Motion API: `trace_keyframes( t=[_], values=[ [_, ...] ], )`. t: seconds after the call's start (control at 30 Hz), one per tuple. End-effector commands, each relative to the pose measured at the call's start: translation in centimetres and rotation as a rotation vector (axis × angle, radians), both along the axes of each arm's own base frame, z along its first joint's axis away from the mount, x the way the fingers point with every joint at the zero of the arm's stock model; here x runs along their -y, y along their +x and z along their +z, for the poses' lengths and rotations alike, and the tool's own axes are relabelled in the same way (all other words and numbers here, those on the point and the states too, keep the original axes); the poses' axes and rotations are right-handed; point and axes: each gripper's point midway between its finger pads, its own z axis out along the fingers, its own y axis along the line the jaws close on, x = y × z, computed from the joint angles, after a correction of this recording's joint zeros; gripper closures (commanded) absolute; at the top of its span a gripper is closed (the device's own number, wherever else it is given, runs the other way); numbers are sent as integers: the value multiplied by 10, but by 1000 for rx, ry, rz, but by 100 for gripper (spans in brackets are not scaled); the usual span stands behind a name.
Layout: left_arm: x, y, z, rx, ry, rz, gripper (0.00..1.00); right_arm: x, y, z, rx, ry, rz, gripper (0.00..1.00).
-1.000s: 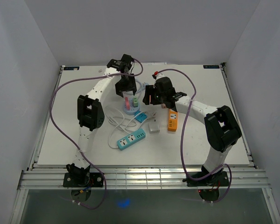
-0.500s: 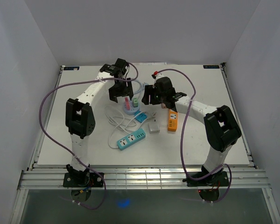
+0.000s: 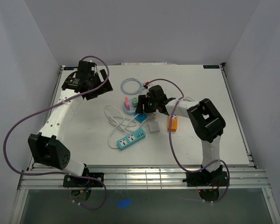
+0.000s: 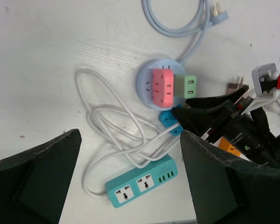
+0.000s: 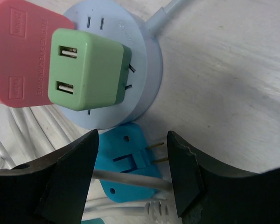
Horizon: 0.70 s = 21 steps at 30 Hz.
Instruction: Insert the plug
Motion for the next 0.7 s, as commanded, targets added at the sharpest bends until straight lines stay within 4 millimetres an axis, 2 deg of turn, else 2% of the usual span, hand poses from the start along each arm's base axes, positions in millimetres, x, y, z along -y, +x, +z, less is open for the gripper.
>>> trace_keyframes(
  t=[0.0, 0.07, 0.17, 0.23, 0.27, 0.3, 0.33, 0.4, 0.43, 0.5, 0.53, 0.6, 0.67],
  values=[
    [-21, -2, 31, 141, -43, 34, 2, -31, 13, 25, 45, 130, 37, 34],
    [-33, -8, 38, 172, -39, 53, 2, -42, 13, 22, 44, 164, 53, 34],
    [-44, -13, 33, 171, -21, 65, 2, -58, 12, 19, 53, 199, 72, 34],
    [-50, -16, 29, 168, -3, 69, 2, -77, 16, 29, 85, 217, 102, 35],
    [-54, -16, 27, 168, 5, 79, 2, -82, 16, 18, 74, 199, 109, 34],
    [-57, -17, 27, 174, 13, 81, 2, -90, 17, 17, 78, 197, 125, 34],
    [-59, -18, 21, 167, 16, 83, 2, -103, 26, 18, 92, 205, 136, 34],
    [-65, -18, 19, 173, 17, 87, 2, -118, 28, 18, 78, 231, 171, 34],
    [-67, -18, 16, 174, 17, 89, 2, -129, 36, 21, 86, 257, 180, 34],
    [-71, -17, 14, 174, 16, 100, 2, -141, 41, 24, 89, 279, 202, 34],
    [-68, -17, 13, 176, -3, 88, 2, -150, 48, 32, 109, 295, 210, 33],
    [-64, -16, 15, 192, -29, 76, 2, -153, 52, 39, 111, 297, 216, 32],
    [-60, -18, 14, 201, -49, 61, 2, -153, 56, 57, 157, 294, 222, 30]
  ],
)
